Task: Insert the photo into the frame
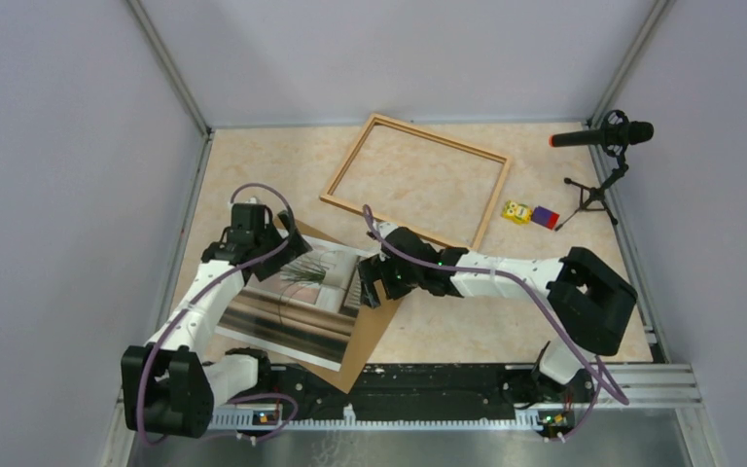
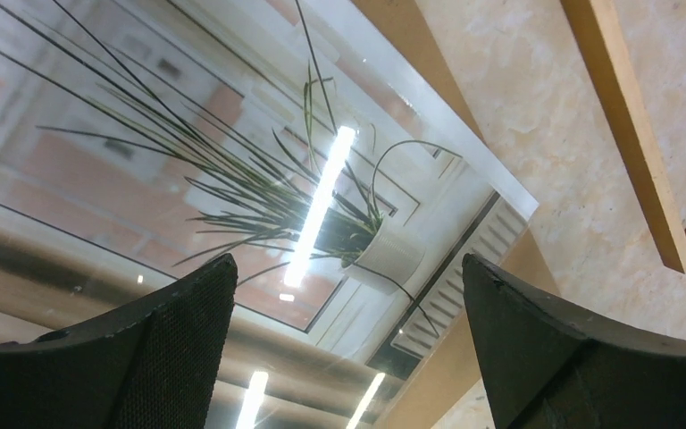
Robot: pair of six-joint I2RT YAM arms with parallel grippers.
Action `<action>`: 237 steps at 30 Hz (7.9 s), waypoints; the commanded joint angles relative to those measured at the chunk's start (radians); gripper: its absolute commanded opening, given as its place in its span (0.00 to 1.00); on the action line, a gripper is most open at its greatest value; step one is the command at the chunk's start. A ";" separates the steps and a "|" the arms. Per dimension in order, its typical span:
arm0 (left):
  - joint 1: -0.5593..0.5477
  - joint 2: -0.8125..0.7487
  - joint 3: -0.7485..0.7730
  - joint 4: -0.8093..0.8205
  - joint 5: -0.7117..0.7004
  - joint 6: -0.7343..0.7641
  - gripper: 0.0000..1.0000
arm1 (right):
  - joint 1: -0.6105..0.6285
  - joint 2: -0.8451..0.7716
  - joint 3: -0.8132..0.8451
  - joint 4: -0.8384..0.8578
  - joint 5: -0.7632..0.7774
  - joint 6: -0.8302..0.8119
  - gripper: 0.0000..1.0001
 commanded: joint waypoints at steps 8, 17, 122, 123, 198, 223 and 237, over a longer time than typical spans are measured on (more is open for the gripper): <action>-0.001 0.053 -0.015 -0.012 0.101 -0.062 0.99 | -0.051 0.017 -0.121 0.061 0.054 0.429 0.82; -0.001 0.022 -0.032 -0.026 0.109 -0.071 0.99 | -0.218 0.166 -0.160 0.167 0.151 0.435 0.82; 0.562 0.504 0.121 0.357 0.407 0.049 0.99 | -0.459 0.293 0.121 0.306 -0.356 0.257 0.77; 0.560 0.509 0.123 0.360 0.412 0.046 0.99 | -0.459 0.285 0.099 0.318 -0.360 0.267 0.77; -0.205 0.112 -0.224 0.128 -0.004 -0.273 0.99 | -0.302 -0.143 -0.527 0.711 -0.370 0.717 0.78; -0.211 0.119 -0.221 0.131 0.001 -0.274 0.99 | -0.301 -0.024 -0.496 0.775 -0.427 0.704 0.76; -0.214 0.112 -0.209 0.120 0.007 -0.272 0.99 | -0.301 -0.098 -0.510 0.862 -0.453 0.733 0.74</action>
